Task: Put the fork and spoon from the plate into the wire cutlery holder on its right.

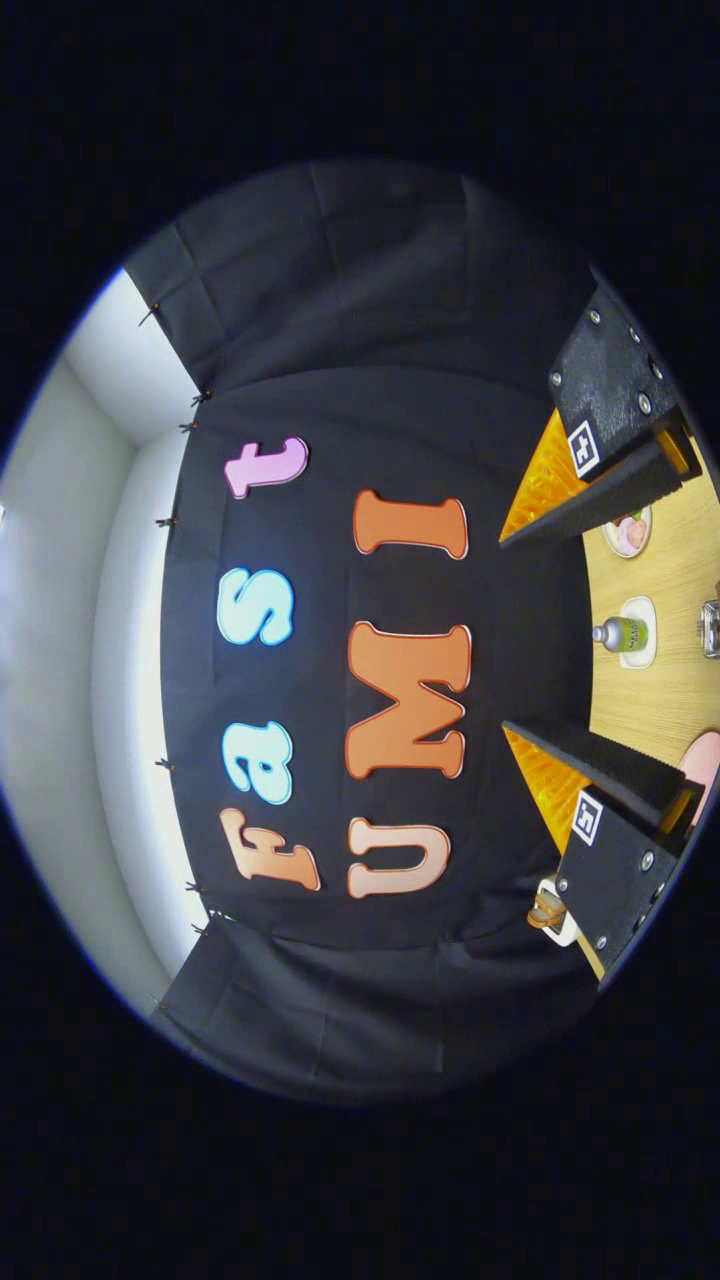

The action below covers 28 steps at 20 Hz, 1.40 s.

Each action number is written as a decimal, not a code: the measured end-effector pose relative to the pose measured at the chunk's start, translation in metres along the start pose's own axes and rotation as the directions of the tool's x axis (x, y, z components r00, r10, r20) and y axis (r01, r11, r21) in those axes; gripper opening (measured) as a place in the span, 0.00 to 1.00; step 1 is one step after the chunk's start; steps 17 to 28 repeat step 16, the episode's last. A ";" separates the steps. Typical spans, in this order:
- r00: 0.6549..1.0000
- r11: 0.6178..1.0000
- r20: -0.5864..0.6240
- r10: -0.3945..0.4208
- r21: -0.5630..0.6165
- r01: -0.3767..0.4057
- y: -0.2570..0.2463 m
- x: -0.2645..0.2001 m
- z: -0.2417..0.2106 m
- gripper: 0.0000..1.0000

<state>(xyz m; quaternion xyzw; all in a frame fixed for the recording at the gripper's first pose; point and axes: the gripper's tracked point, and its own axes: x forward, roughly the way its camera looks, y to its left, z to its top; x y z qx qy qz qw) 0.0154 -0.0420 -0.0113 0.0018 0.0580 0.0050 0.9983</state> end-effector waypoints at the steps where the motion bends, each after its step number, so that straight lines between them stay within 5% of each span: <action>1: 0.999 1.000 0.029 -0.026 -0.010 0.026 -0.005 -0.002 0.005 0.97; 4: 0.993 0.996 0.096 -0.074 -0.040 0.079 -0.018 -0.007 0.016 0.97; 28: 0.996 0.999 0.079 -0.053 -0.006 0.053 -0.011 -0.006 0.000 0.97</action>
